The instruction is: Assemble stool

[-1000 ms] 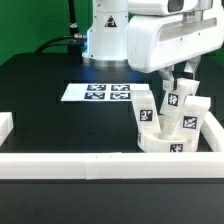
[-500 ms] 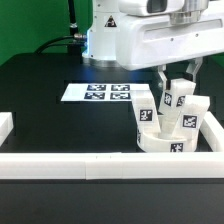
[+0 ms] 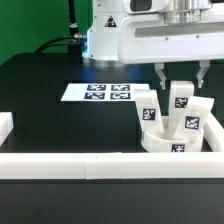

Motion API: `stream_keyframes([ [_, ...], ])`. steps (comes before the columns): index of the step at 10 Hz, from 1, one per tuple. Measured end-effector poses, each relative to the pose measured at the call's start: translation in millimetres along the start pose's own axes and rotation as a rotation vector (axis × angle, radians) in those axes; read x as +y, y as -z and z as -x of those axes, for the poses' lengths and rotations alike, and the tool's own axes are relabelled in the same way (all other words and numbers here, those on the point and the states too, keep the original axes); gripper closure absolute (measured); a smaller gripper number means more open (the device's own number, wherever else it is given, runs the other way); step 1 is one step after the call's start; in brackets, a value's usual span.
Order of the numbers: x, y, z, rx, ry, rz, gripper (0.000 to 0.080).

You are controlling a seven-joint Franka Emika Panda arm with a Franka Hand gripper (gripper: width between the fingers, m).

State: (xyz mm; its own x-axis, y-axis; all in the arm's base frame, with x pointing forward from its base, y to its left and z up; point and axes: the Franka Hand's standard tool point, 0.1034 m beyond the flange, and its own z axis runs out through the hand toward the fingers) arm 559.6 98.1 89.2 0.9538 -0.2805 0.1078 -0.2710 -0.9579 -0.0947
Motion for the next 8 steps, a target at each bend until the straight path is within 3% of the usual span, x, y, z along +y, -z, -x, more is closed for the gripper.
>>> stream_keyframes([
  [5, -4.0, 0.0, 0.3, 0.002, -0.336, -0.021, 0.0463],
  [8, -0.9, -0.1, -0.8, -0.007, -0.700, -0.063, 0.0463],
])
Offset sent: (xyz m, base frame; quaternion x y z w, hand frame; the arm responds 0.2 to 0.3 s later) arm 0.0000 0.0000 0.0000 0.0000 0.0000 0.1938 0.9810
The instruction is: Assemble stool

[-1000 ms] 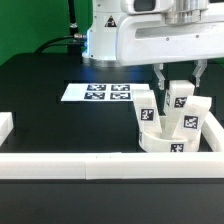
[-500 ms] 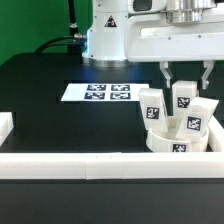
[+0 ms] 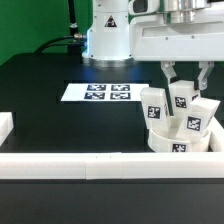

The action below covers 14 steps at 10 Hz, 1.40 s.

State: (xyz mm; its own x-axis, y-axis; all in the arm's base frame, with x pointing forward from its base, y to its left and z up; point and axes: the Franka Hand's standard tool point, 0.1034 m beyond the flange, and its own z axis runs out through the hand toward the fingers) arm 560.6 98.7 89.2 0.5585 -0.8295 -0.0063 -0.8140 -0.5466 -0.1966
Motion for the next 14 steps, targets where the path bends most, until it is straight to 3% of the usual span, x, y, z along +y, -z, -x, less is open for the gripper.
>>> stream_keyframes([
  [4, -1.4, -1.1, 1.5, -0.023, -0.453, -0.030, 0.0463],
  [9, -4.9, -1.2, 3.6, -0.050, -0.829, -0.019, 0.0463],
  [11, -4.6, -1.5, 3.7, -0.051, -0.826, -0.020, 0.0463],
  [12, -5.2, 0.4, 4.3, -0.056, -0.787, -0.017, 0.0302],
  [13, -8.2, 10.2, 6.5, -0.078, -0.749, -0.011, 0.0199],
  [14, -13.2, 20.1, 10.1, -0.096, -0.688, -0.008, 0.0199],
])
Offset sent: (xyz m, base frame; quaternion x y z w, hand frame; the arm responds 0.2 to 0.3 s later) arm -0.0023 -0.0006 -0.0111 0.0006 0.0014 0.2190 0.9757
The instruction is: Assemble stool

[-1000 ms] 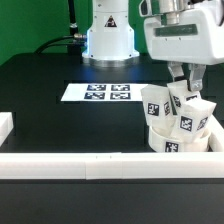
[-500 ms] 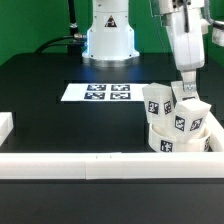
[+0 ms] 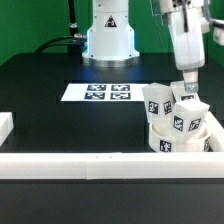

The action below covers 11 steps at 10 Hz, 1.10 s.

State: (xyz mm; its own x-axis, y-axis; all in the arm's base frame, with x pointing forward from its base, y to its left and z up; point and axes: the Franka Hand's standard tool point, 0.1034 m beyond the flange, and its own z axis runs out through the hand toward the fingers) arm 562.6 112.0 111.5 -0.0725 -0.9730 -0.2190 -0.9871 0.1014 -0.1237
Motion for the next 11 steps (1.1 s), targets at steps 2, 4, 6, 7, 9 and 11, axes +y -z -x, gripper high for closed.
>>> stream_keyframes([
  [2, -0.7, -0.1, 0.3, -0.001, 0.115, 0.000, 0.0152],
  [4, -0.4, -1.0, -0.1, 0.000, 0.271, 0.001, 0.0151],
  [6, 0.7, -2.8, -0.5, 0.007, 0.528, 0.010, 0.0151],
  [7, 1.4, -2.5, 2.1, 0.010, 0.629, 0.030, 0.0151],
  [9, 1.0, -2.3, 1.3, 0.024, 0.840, 0.043, 0.0151],
  [11, 0.7, -2.1, 0.2, 0.025, 0.958, 0.047, 0.0151],
])
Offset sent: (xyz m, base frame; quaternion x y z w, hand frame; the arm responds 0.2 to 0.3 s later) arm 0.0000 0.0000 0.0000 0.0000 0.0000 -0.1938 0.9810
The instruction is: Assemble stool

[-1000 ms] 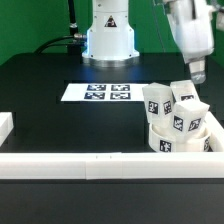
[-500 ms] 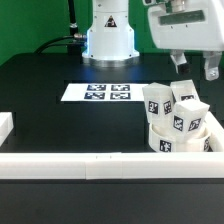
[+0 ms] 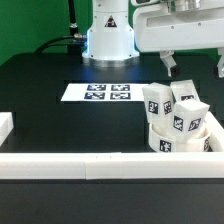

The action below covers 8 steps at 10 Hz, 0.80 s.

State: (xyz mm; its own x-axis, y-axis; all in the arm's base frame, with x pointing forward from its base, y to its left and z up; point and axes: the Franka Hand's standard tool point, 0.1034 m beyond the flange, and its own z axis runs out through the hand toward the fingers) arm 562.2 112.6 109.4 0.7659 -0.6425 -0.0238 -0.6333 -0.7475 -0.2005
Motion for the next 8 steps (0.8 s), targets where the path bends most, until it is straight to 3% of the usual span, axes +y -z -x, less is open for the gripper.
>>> stream_keyframes([
  [1, 0.1, 0.0, 0.0, 0.000, 0.084, 0.001, 0.0151],
  [4, -0.3, -2.4, 2.2, -0.005, 0.527, 0.051, 0.0151],
  [8, 3.1, -5.5, -5.8, -0.006, 0.810, 0.065, 0.0151],
])
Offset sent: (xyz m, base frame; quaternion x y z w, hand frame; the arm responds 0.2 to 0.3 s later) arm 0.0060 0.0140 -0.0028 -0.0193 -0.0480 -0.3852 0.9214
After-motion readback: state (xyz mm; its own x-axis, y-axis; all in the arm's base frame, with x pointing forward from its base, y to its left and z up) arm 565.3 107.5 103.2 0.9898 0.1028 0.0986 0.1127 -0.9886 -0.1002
